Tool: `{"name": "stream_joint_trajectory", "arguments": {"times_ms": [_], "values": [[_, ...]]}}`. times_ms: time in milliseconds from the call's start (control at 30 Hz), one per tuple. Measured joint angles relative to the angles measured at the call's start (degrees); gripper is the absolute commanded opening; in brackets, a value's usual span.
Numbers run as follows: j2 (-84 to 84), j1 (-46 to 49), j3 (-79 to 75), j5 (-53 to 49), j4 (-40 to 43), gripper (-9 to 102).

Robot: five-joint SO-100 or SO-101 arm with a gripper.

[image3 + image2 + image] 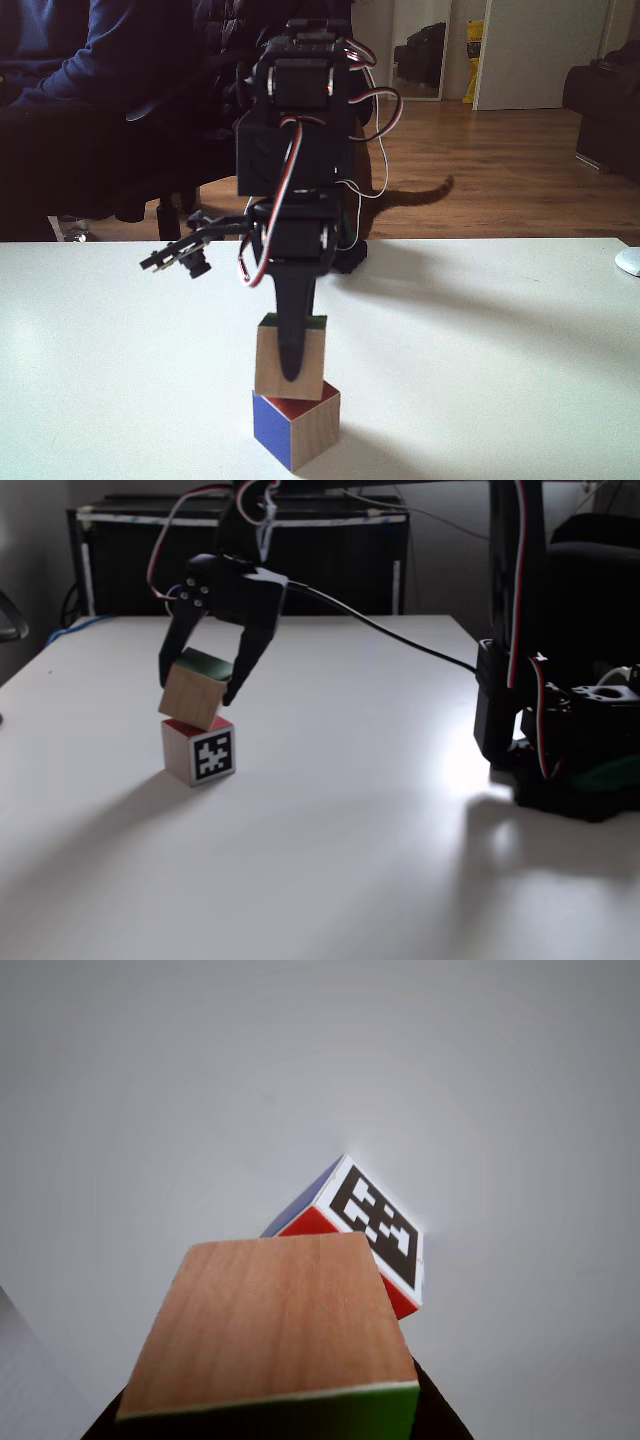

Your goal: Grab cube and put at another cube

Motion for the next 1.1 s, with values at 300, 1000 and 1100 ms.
{"name": "stream_joint_trajectory", "arguments": {"times_ms": [300,1000,1100], "values": [[-1.0,0.0,-1.1,0.0,0.1,29],[-1.8,-0.5,-3.3,-0.4,5.4,37],[-1.8,-0.5,-4.3,-0.4,6.4,39]]}}
